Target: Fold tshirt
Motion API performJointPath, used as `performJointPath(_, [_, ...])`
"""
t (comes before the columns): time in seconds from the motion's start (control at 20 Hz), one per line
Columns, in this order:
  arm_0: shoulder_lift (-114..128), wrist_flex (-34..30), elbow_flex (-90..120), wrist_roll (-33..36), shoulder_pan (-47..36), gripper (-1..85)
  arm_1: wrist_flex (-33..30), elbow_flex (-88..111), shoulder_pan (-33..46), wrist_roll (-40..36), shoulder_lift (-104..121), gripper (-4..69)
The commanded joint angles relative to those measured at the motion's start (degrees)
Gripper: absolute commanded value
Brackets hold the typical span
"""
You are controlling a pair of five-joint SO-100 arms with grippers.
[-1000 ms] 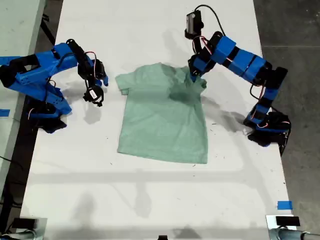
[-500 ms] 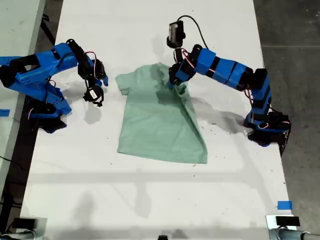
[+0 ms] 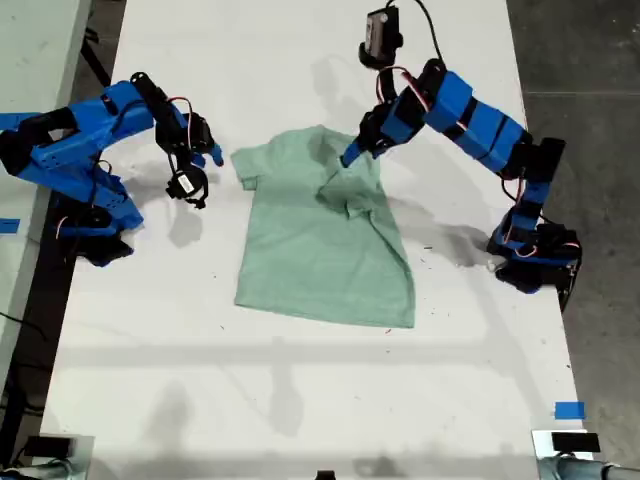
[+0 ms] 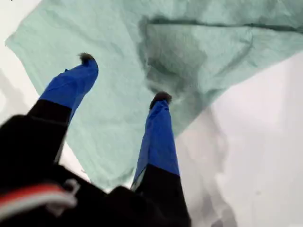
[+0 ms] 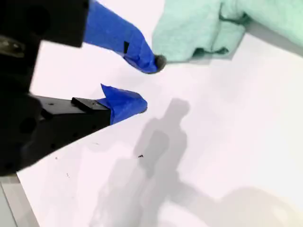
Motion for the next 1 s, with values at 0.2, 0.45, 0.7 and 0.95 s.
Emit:
performJointPath(0.2, [-4.2, 9.8, -20.1, 5.8, -2.5, 26.9, -2.6, 24.6, -2.5, 1.1, 21.8, 21.7])
performJointPath(0.45, [-9.9, 5.7, -22.1, 13.2, -6.4, 27.8, -5.7, 35.7, -3.3, 2.2, 31.9, 19.4])
performJointPath(0.7, [-20.9, 2.6, -26.5, 13.4, -4.7, 27.7, -6.7, 38.9, -3.3, 2.1, 34.6, 18.5])
performJointPath(0.95, [-34.1, -0.3, -33.0, 12.8, -3.0, 27.7, -6.9, 39.2, -3.8, 2.3, 35.8, 17.7])
